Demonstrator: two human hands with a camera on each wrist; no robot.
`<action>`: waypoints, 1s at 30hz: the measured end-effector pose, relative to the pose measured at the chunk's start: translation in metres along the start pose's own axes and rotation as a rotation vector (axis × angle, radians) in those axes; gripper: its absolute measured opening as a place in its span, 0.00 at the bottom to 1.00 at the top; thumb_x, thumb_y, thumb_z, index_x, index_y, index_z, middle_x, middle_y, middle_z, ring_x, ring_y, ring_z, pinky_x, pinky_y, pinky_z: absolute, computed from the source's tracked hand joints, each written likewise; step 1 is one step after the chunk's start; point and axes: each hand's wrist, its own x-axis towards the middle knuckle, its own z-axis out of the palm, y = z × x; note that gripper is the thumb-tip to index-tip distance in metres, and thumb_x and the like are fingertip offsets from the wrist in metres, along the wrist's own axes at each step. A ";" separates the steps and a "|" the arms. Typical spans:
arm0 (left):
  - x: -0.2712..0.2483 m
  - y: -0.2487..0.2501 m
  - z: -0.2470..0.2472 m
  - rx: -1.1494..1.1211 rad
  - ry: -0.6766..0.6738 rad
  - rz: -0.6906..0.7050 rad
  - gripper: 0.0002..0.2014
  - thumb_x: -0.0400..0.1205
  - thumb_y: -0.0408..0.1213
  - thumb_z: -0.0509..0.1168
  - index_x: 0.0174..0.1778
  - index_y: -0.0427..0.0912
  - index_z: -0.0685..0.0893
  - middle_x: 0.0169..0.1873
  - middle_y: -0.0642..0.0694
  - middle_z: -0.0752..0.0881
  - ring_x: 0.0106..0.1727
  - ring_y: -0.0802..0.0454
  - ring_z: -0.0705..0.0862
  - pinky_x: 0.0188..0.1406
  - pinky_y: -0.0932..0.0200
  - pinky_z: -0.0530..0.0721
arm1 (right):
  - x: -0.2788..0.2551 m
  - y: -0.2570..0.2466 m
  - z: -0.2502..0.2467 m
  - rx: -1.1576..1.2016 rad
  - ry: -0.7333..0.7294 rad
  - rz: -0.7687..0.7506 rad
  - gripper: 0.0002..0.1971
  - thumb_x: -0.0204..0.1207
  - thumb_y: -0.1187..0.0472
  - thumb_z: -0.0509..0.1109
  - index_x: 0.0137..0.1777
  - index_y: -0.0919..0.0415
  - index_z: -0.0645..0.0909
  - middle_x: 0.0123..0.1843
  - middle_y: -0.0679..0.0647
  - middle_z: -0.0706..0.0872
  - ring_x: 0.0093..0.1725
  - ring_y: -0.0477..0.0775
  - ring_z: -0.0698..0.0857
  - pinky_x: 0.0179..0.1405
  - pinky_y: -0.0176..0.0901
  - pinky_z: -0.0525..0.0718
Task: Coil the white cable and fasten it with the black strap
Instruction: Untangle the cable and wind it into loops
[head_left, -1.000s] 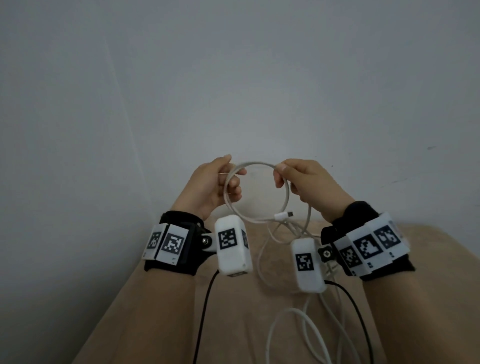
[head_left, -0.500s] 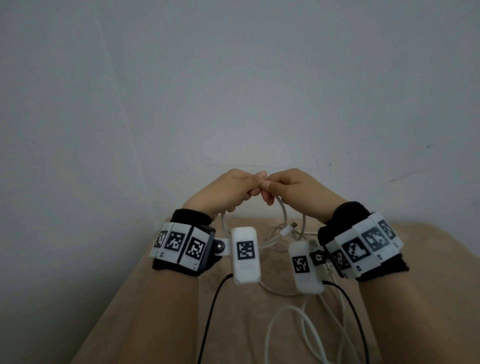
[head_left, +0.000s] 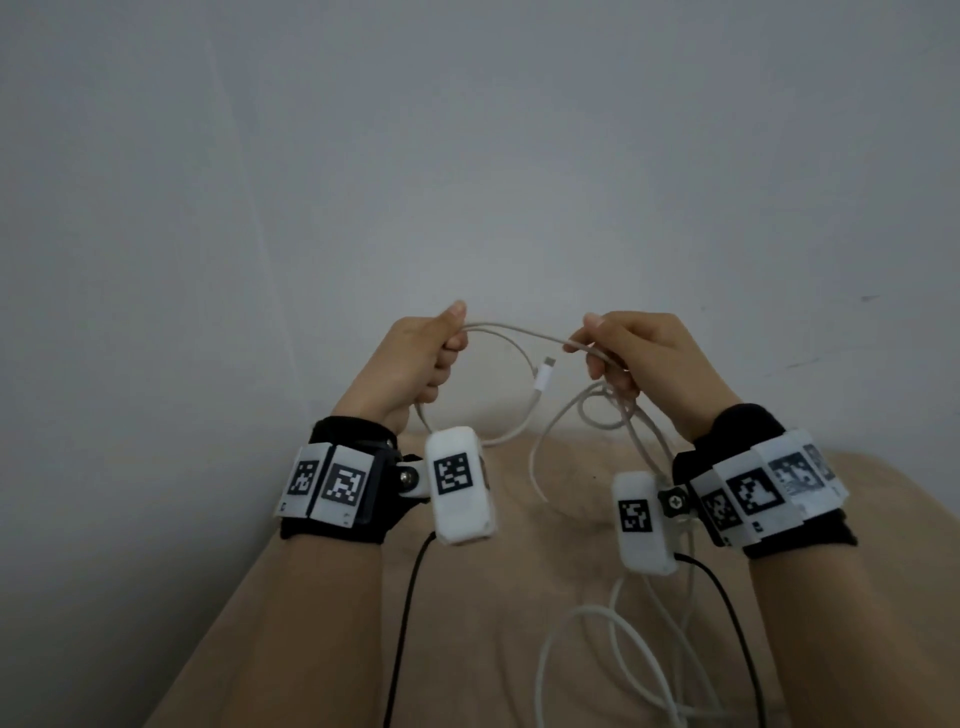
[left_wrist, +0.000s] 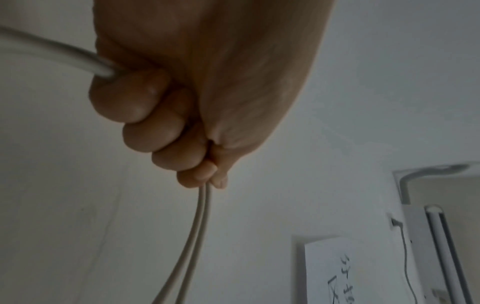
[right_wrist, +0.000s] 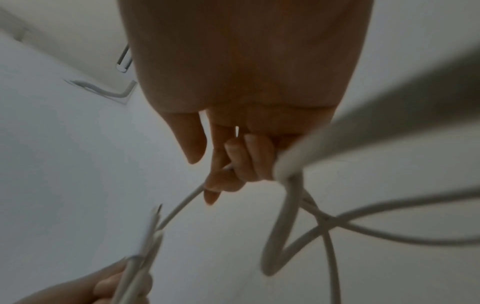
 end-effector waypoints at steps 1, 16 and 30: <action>0.000 0.000 -0.003 -0.026 0.026 -0.003 0.21 0.87 0.51 0.55 0.28 0.47 0.68 0.17 0.58 0.63 0.17 0.61 0.56 0.14 0.69 0.53 | 0.001 0.001 -0.002 0.013 0.011 -0.002 0.18 0.83 0.56 0.63 0.44 0.70 0.86 0.26 0.50 0.80 0.22 0.45 0.70 0.22 0.34 0.67; 0.004 0.002 0.003 -0.316 0.083 -0.065 0.21 0.87 0.51 0.54 0.28 0.47 0.67 0.17 0.57 0.61 0.15 0.62 0.55 0.10 0.69 0.53 | -0.003 -0.004 0.025 0.062 -0.058 0.004 0.14 0.79 0.51 0.68 0.48 0.60 0.89 0.27 0.42 0.74 0.21 0.38 0.70 0.22 0.25 0.66; 0.000 -0.003 0.004 -0.161 -0.017 -0.103 0.20 0.87 0.46 0.56 0.34 0.39 0.81 0.19 0.51 0.75 0.20 0.55 0.72 0.22 0.65 0.75 | -0.003 -0.002 0.019 0.013 -0.051 0.002 0.11 0.80 0.59 0.67 0.40 0.64 0.86 0.20 0.40 0.76 0.18 0.36 0.73 0.19 0.24 0.69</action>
